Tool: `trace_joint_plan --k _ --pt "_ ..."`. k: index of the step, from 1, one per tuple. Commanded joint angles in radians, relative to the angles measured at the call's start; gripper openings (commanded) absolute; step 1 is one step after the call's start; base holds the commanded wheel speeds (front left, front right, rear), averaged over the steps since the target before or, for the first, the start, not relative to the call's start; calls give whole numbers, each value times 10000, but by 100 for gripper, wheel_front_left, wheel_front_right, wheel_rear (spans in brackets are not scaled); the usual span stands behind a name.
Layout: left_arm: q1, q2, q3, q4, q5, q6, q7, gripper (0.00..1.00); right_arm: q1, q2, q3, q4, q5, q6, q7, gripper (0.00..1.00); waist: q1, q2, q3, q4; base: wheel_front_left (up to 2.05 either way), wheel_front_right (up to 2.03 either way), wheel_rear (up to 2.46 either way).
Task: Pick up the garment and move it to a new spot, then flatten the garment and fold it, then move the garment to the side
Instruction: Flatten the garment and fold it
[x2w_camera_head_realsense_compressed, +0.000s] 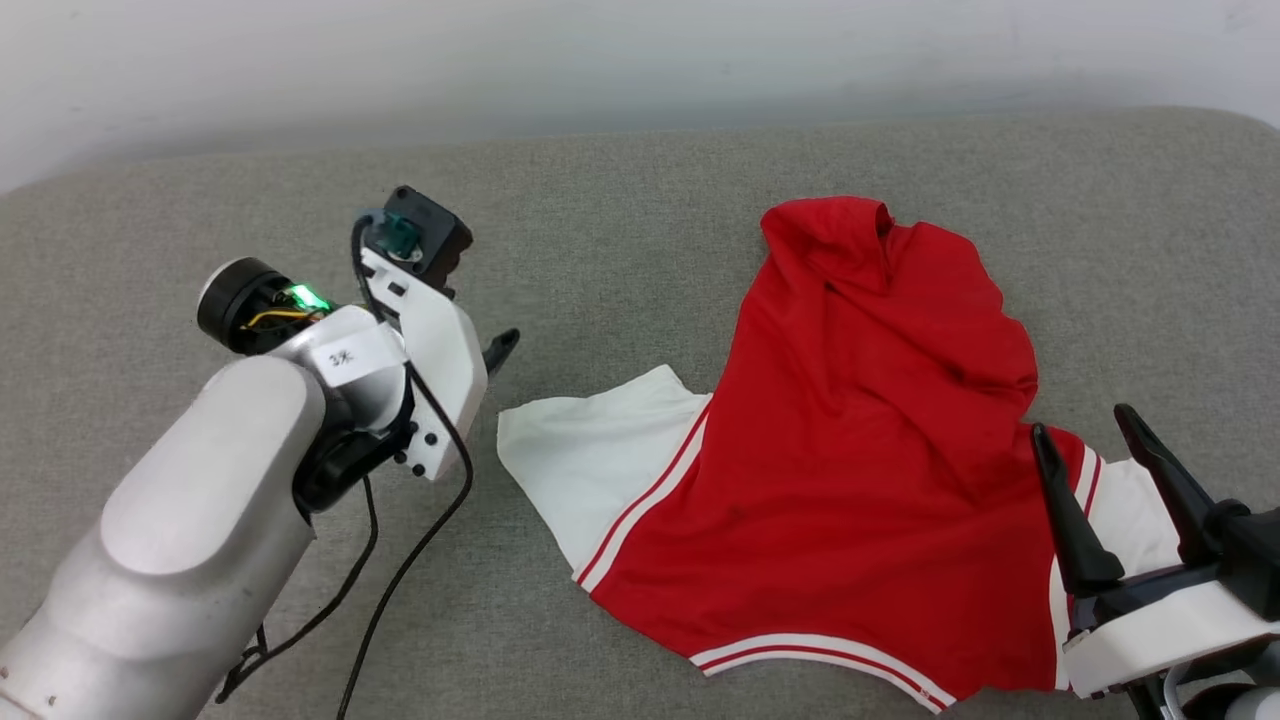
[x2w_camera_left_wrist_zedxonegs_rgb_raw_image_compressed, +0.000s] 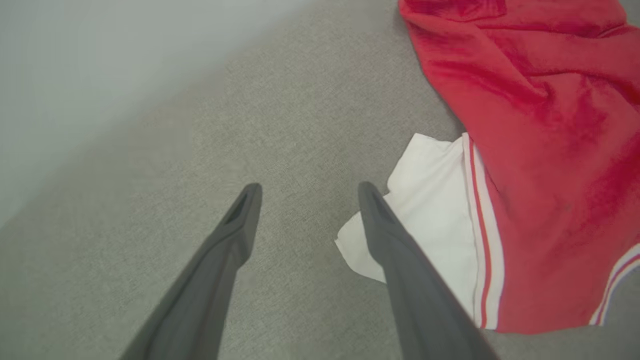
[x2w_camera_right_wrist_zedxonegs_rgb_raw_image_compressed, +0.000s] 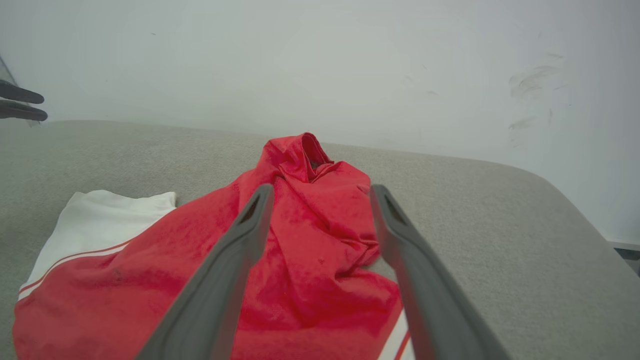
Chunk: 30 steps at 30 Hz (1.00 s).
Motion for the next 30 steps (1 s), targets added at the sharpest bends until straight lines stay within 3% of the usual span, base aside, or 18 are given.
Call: trace_joint_plan --k 1,9,23,24,25,30 --pt "-271 135 -393 132 -420 1 561 100 -216 -11 63 70 55 -11 -57 100 0 0 110 -90 0 0 0" --pt "-1047 479 -1939 690 -1626 0 1750 100 -564 -12 207 308 139 -11 -203 100 0 0 574 -350 0 0 0" --pt "-1429 509 -4396 2174 -2435 -1 1417 100 -1156 72 464 872 132 -11 -626 100 0 0 1378 -640 0 0 0" --pt "-1463 538 -4607 2140 -2350 -2 1246 45 -1174 74 468 914 124 -11 -634 100 0 0 1368 -634 0 0 0" --pt "-1503 553 -4754 2109 -2336 -1 1030 0 -1182 77 456 962 118 -11 -654 100 0 0 1343 -612 0 0 0" --pt "-1762 776 -4997 2136 -2603 11 -117 0 -1029 70 351 1112 89 -9 -689 100 0 0 1047 -328 0 0 0"
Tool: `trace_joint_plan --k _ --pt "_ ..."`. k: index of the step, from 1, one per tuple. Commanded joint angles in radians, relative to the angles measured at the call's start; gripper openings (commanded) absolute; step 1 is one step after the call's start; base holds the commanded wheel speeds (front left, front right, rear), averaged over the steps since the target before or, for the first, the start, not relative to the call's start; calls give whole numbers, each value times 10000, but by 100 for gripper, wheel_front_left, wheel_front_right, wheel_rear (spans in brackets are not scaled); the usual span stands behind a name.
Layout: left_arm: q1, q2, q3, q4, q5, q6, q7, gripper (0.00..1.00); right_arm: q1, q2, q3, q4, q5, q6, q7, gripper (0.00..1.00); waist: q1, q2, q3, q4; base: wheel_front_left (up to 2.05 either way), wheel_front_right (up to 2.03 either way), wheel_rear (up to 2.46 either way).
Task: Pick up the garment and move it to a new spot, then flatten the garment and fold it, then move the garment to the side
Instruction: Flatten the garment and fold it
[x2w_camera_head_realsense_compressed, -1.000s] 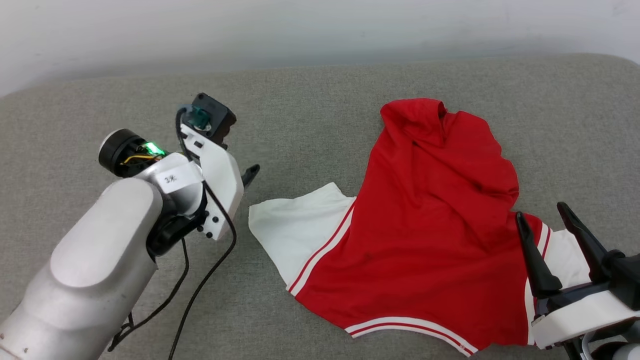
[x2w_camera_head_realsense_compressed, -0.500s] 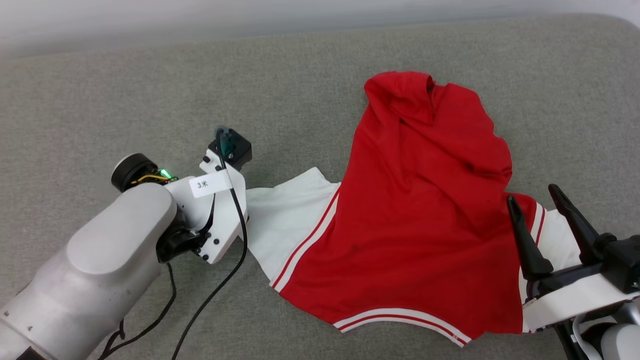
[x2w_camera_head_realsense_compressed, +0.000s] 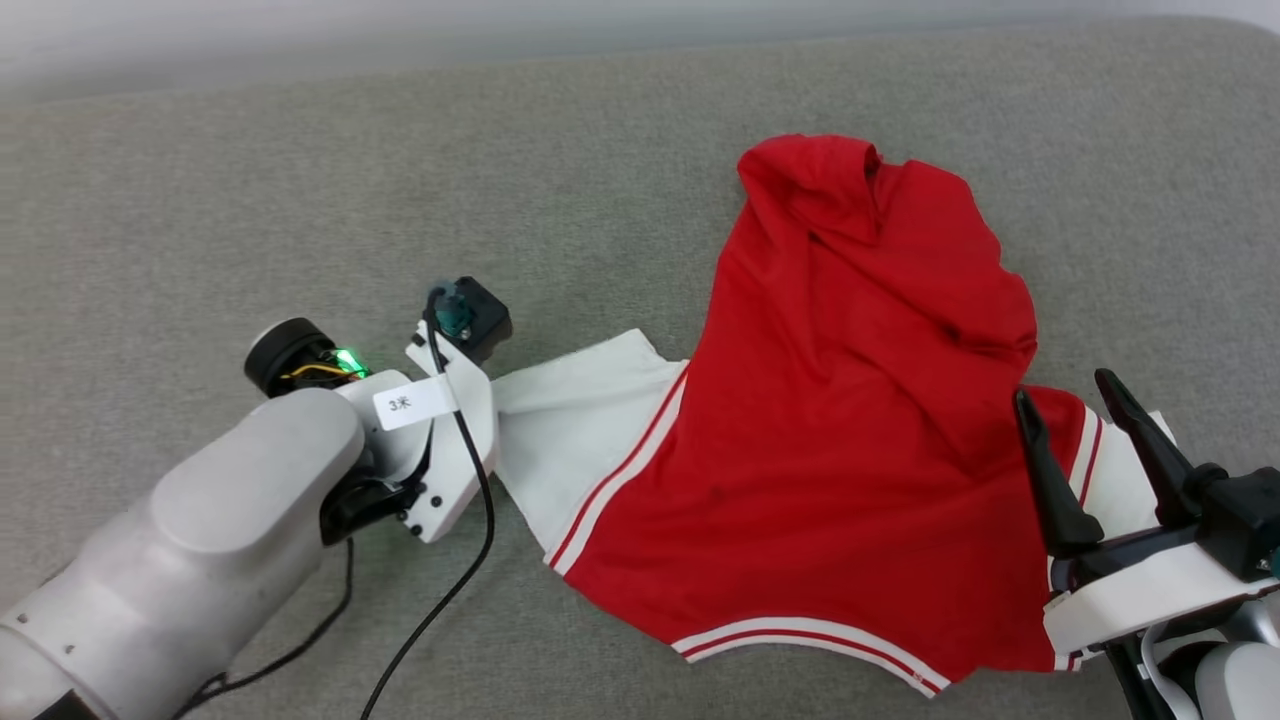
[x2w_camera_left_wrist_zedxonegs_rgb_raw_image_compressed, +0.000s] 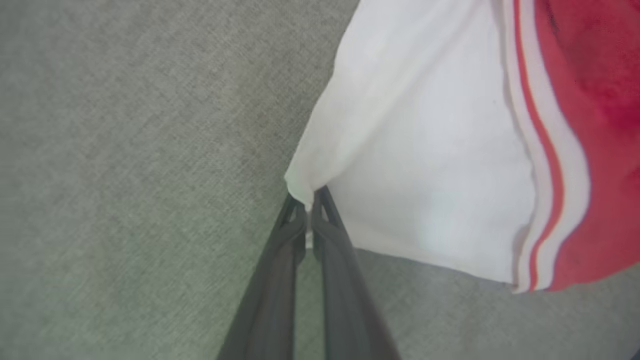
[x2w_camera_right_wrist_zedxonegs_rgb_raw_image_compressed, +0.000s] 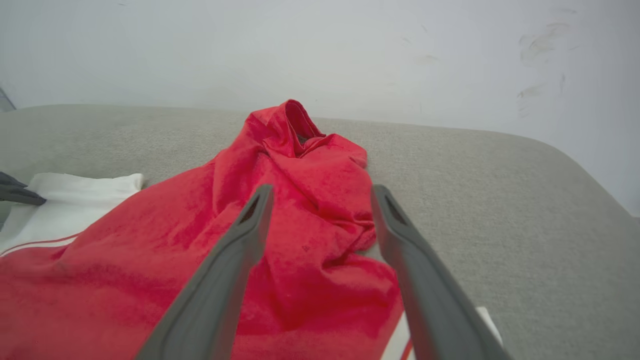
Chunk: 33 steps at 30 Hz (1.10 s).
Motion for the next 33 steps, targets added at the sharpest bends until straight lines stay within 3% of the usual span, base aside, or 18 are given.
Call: trace_joint_plan --k 1,7,19,24,30,31,33 --pt "-44 178 -12 110 25 27 -234 0 15 16 -17 23 -2 -11 -66 100 0 0 -174 168 0 0 0" --pt "273 742 437 89 -328 159 -1290 0 322 -14 -133 85 -27 -11 3 100 0 0 -652 539 0 0 0" --pt "2029 2431 1311 37 -1673 1238 -1771 0 703 -145 -433 258 -66 -11 183 100 0 0 -992 723 0 0 0" --pt "2696 2464 1437 704 -2175 1356 -1938 0 693 -192 -445 305 -82 -11 300 100 0 0 -952 615 0 0 0" --pt "2988 2038 1517 1297 -2319 1307 -2491 0 709 -301 -445 332 11 -11 436 100 0 0 -1037 558 0 0 0" --pt "2996 1974 1537 1344 -2302 1299 -2648 18 756 -330 -452 320 55 -11 506 100 0 0 -1085 564 0 0 0" --pt "2929 1909 1613 1406 -2121 1430 -3124 100 818 -421 -460 194 151 -11 687 100 0 0 -1190 575 0 0 0"
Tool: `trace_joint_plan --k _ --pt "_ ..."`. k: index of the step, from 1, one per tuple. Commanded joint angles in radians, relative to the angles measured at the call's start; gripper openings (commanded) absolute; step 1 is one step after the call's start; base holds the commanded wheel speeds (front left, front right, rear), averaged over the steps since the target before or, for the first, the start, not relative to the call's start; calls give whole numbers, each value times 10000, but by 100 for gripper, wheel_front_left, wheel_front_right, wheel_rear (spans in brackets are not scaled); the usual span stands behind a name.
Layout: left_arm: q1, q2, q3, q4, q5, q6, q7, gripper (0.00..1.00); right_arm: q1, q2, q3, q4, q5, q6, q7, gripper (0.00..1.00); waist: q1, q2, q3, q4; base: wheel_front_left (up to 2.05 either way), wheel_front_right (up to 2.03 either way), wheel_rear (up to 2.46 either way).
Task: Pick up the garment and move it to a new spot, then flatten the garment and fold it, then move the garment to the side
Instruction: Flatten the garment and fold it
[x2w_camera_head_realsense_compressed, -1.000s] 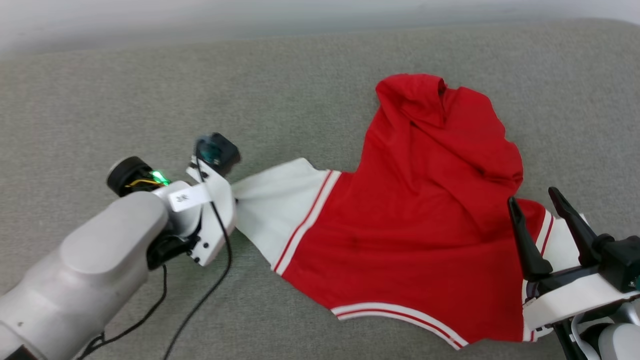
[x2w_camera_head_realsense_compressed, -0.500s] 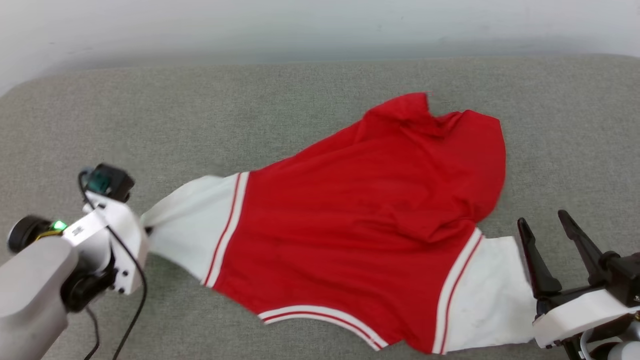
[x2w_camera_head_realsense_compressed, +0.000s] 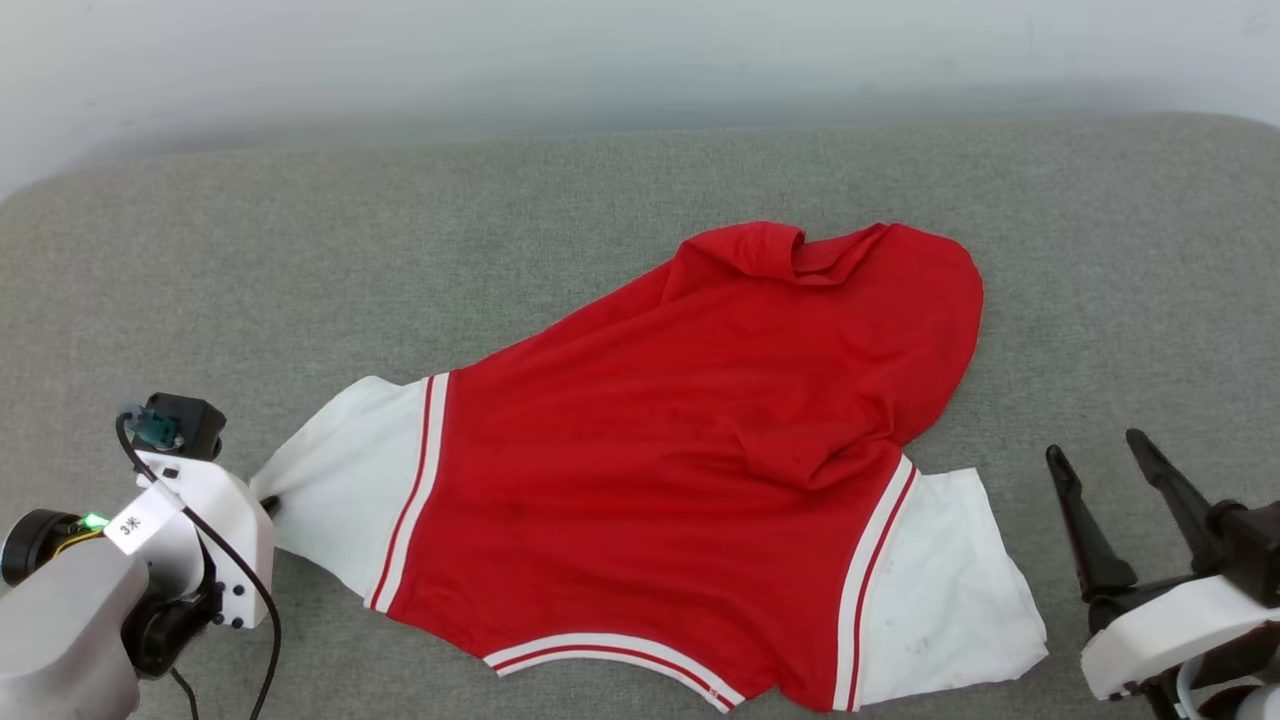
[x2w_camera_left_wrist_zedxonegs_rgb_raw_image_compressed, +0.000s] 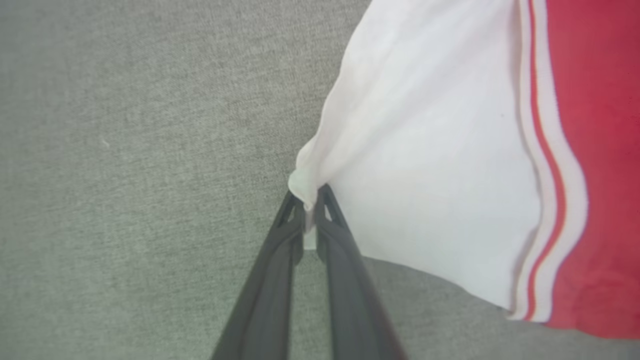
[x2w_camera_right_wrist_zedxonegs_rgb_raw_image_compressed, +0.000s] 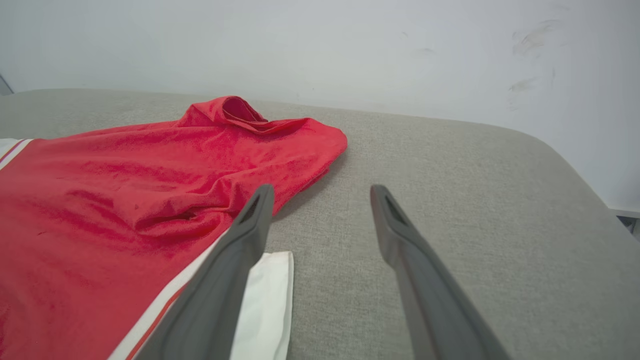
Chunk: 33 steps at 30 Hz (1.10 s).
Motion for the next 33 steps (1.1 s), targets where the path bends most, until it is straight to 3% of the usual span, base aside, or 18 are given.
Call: trace_joint_plan --k 1,8,15,20,21,28,33 --pt "76 -68 57 40 156 100 -313 100 102 -160 -69 -184 85 -11 112 100 1 0 -129 17 0 0 0" --pt "429 -23 436 -443 647 806 -2479 100 279 -1156 119 -1417 427 -11 1438 100 1 0 -616 17 0 0 0" --pt "1107 15 890 -1671 1023 2158 -4323 100 516 -2981 1060 -2808 1366 -11 4263 100 1 0 -815 104 0 0 0" --pt "1691 -84 1404 -2848 1495 3322 -4828 100 622 -3881 1570 -3338 2257 -11 6089 100 1 0 -804 277 0 0 0" --pt "1691 -84 1404 -2848 1495 3322 -4828 100 622 -3881 1570 -3338 2257 -11 6089 100 1 0 -804 277 0 0 0" --pt "2762 -344 2892 -4528 2940 4546 -4895 100 754 -4081 1883 -2844 2998 -11 7568 100 1 0 -617 586 0 0 0" --pt "3683 -782 3981 -5355 4030 4881 -4899 100 741 -3945 2115 -2007 3128 -11 7797 100 1 0 -446 789 0 0 0"
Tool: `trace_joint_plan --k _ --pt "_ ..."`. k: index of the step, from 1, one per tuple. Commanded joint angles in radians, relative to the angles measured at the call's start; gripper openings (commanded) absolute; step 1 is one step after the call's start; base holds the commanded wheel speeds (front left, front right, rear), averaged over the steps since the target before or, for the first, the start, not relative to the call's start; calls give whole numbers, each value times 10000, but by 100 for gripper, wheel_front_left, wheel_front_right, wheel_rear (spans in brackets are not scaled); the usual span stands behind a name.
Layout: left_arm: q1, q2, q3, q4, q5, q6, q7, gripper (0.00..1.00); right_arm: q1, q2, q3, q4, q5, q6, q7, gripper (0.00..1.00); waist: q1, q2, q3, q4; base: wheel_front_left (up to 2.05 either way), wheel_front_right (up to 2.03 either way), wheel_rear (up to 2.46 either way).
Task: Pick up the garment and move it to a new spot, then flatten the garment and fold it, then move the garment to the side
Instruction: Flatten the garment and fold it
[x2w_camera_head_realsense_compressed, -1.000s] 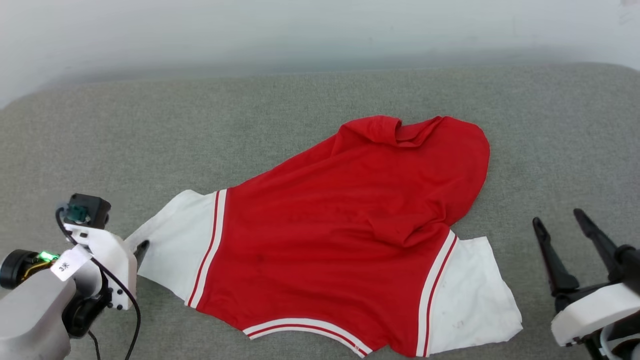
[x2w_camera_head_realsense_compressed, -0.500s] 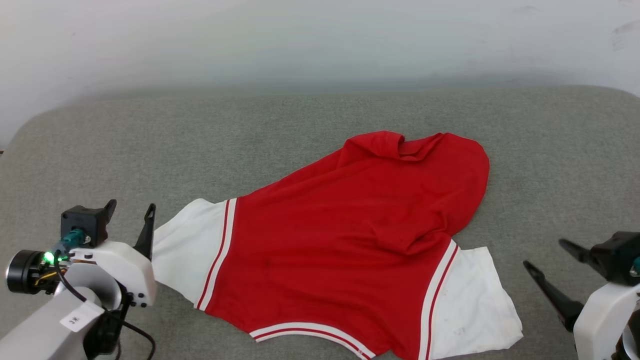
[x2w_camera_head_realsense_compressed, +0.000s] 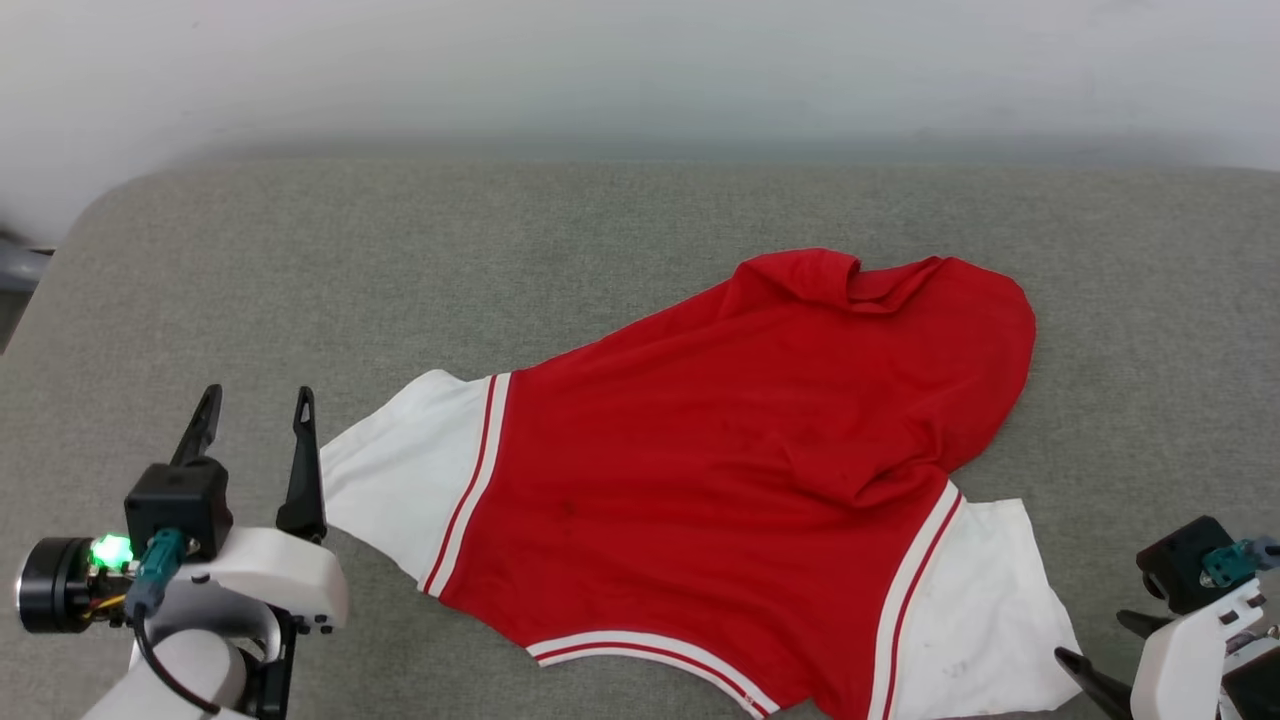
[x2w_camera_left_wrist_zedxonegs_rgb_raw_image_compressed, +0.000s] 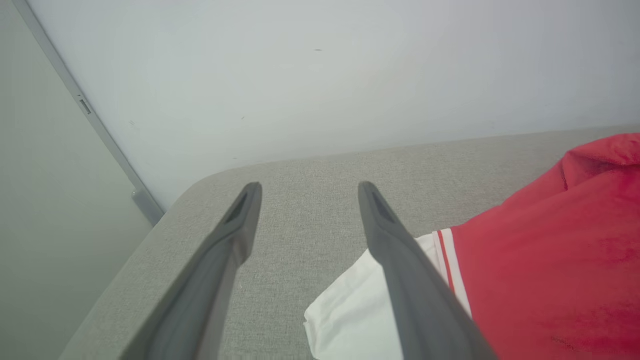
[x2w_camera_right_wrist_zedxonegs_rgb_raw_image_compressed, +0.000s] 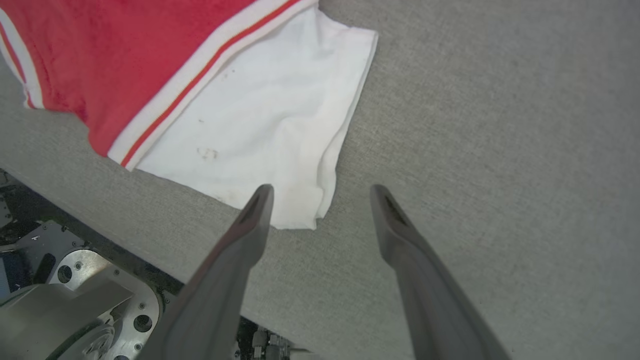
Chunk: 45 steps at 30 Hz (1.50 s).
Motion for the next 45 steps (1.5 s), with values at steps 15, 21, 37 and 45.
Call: trace_joint_plan --k 15,21,37,45 --pt "1038 -1429 1724 67 1685 -965 -36 100 -624 1159 1537 3028 223 0 -1381 100 0 -1 480 530 0 0 0" --pt "1156 -1692 2157 387 2054 -1383 -36 100 -804 1348 1957 3761 320 9 -2266 0 0 -1 399 442 0 0 0" --pt "-657 -508 1881 853 1866 -3738 1656 100 -508 491 268 3132 70 -14 -3319 0 0 -1 119 -162 0 0 0" --pt "-1628 226 1174 942 705 -5243 5430 100 -313 626 -97 2905 20 -14 -3211 0 0 -1 207 -340 0 0 0"
